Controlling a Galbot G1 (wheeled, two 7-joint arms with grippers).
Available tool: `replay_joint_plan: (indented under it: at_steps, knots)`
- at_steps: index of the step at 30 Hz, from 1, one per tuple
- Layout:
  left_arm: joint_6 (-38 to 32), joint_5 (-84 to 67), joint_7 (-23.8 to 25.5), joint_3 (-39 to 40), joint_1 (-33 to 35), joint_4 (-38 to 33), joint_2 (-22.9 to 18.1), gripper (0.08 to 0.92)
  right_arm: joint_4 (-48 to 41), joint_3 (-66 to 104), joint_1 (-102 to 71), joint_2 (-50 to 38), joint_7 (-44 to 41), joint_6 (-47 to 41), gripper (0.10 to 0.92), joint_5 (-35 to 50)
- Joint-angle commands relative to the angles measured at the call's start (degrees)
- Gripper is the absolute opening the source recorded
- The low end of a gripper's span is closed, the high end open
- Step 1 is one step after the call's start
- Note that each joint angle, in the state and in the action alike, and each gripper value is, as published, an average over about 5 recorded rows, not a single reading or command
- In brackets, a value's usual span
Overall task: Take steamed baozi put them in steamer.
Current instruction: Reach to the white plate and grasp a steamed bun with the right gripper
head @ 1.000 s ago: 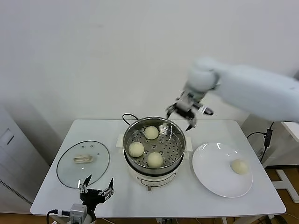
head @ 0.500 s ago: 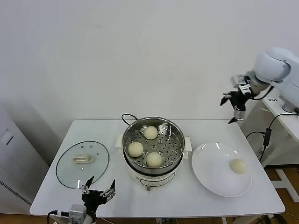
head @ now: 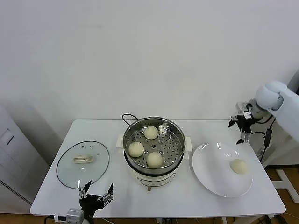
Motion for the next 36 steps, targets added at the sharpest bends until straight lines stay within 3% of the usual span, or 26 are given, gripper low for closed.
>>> replay_joint_plan:
  at_steps: [1, 36]
  knots:
    - [0.06, -0.23, 0.03, -0.08, 0.33, 0.42, -1.35, 0.823, -6.81, 12.32, -15.02, 3.65, 2.17, 4.91, 0.823, -9.52]
    - [0.26, 0.15, 0.38, -0.21, -0.04, 1.38, -1.12, 0.823, -7.23, 21.53, -23.97, 4.34, 2.52, 6.42, 0.823, -16.34]
